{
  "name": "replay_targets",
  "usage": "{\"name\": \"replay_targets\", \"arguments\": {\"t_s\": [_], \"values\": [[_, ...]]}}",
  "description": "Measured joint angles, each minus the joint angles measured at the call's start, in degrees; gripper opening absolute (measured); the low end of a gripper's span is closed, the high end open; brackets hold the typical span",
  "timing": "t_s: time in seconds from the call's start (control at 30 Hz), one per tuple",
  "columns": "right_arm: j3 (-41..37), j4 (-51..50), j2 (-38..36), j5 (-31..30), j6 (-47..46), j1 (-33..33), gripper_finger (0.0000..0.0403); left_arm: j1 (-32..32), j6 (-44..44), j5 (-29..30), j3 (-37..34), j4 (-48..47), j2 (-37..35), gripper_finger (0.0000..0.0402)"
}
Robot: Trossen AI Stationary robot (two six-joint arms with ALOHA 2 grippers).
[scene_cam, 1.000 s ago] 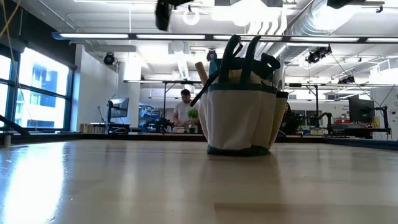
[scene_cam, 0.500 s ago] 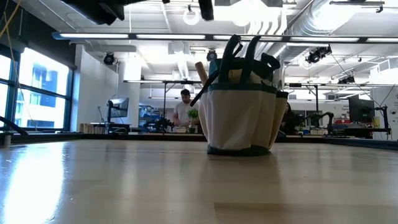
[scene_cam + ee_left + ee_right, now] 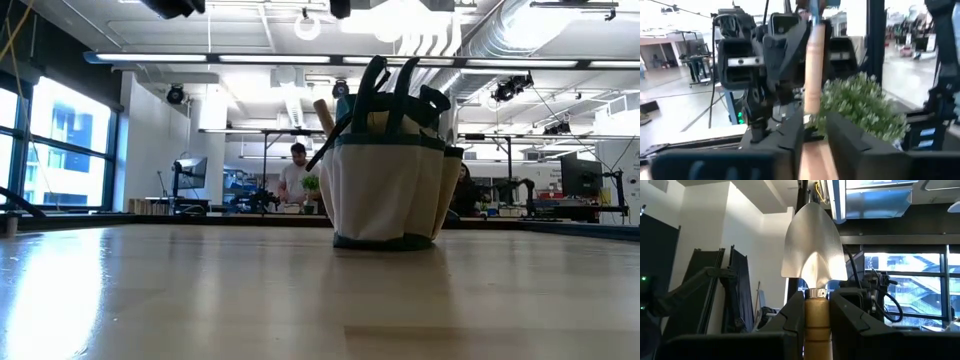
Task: Pick & Place Garden tools in Gardening bag
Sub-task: Put the brown trowel into the green gardening bag
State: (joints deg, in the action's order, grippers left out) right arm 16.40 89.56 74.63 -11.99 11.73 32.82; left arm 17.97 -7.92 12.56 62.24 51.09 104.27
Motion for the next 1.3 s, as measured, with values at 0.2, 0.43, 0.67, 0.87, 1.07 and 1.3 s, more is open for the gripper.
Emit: {"name": "replay_targets", "arguments": {"t_s": [0.2, 0.43, 0.67, 0.87, 1.07, 1.3], "values": [[0.0, 0.0, 0.0, 0.2, 0.1, -0.5, 0.0053, 0.0, 2.3, 0.0, 2.5, -0.9, 0.0, 0.0169], [0.0, 0.0, 0.0, 0.7, -0.1, -3.4, 0.0053, 0.0, 4.1, 3.0, 7.7, -2.7, 3.4, 0.0232], [0.2, 0.0, 0.0, 3.0, -1.3, -5.1, 0.0053, -0.4, 3.1, 4.7, 12.0, -5.2, 5.6, 0.0237], [0.2, -0.2, 0.0, 3.0, -1.2, -5.1, 0.0053, -1.7, 3.8, 4.4, 13.8, -6.1, 5.6, 0.0237], [0.2, -0.5, -0.1, 3.0, -1.1, -5.6, 0.0053, -3.9, 9.6, 1.7, 14.3, -6.3, 5.6, 0.0237], [0.2, -0.9, -0.1, 2.4, -0.6, -5.6, 0.0053, -4.1, 11.2, -2.6, 14.8, -5.5, 6.9, 0.0237]]}}
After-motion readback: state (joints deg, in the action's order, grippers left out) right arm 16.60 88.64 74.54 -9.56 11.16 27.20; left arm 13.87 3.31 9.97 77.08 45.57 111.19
